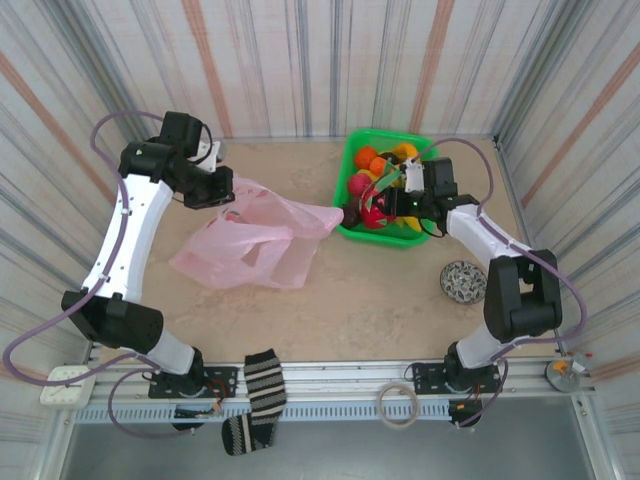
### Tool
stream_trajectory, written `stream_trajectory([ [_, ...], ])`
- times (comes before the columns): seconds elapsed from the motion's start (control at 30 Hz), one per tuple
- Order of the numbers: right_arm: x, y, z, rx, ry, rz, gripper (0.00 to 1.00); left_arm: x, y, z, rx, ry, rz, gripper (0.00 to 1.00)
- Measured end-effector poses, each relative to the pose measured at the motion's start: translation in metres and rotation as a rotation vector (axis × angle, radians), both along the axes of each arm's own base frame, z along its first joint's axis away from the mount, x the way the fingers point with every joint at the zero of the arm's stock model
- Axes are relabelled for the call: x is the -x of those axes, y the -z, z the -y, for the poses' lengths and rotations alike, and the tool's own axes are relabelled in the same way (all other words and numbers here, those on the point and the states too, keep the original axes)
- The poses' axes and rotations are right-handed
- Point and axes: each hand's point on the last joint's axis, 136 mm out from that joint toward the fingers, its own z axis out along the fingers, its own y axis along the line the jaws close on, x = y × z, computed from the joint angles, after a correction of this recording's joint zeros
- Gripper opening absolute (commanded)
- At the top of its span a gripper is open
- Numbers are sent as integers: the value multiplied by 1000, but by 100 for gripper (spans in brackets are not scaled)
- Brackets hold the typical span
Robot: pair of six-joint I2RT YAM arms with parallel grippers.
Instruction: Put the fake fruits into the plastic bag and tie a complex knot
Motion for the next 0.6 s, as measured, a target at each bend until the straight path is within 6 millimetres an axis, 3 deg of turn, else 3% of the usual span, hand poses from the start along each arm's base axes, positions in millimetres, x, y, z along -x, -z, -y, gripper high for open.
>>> stream_trajectory([
  [0.33,6,-28,20,-89,86,74,38,0,-1,6,15,1,0,0],
  [0.6,12,-70,25,-154,111,166,36,2,-1,9,21,5,-3,0],
])
